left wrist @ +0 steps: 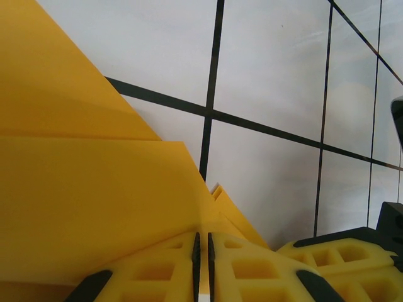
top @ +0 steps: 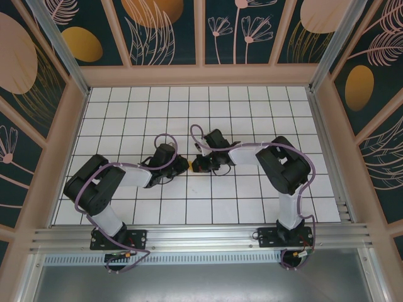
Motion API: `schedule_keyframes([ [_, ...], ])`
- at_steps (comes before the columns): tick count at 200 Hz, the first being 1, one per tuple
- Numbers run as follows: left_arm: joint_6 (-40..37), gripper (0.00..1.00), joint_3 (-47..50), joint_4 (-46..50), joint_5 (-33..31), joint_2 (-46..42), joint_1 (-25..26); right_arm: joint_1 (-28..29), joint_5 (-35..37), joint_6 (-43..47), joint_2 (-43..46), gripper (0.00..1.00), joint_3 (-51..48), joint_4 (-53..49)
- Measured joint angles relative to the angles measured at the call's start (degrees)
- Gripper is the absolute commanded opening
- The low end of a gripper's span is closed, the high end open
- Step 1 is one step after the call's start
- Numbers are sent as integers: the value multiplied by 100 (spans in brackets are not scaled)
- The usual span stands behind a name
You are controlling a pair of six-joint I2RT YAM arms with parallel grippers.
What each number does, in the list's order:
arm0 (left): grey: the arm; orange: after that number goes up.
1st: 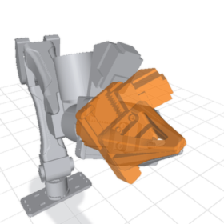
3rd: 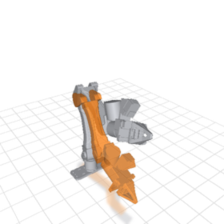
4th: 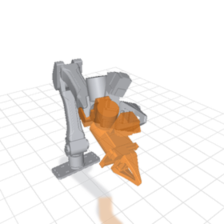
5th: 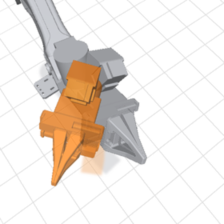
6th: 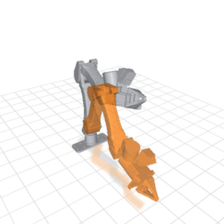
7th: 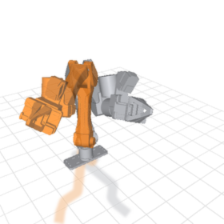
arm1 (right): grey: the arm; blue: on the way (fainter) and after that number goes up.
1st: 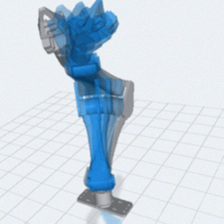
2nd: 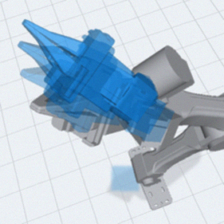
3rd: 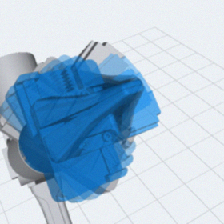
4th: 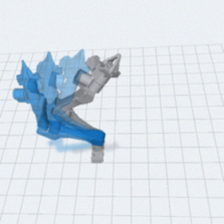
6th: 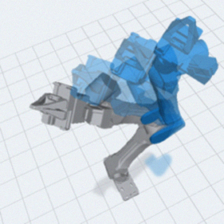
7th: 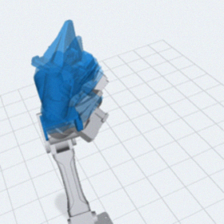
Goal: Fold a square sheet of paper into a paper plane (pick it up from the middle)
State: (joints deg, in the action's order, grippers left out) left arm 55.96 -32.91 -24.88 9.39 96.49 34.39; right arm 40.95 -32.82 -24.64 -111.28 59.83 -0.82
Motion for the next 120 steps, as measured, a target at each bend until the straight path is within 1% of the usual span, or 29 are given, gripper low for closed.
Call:
schedule_keyframes([
  [31,0,15,0,0,-2,0,0,-39,-44,-146,-2,0,2,50],
  [84,-2,15,0,0,-22,0,0,-354,-140,-492,-2,0,-195,286],
  [120,-22,16,0,0,-22,0,0,-380,-166,-553,39,0,-345,494],
])
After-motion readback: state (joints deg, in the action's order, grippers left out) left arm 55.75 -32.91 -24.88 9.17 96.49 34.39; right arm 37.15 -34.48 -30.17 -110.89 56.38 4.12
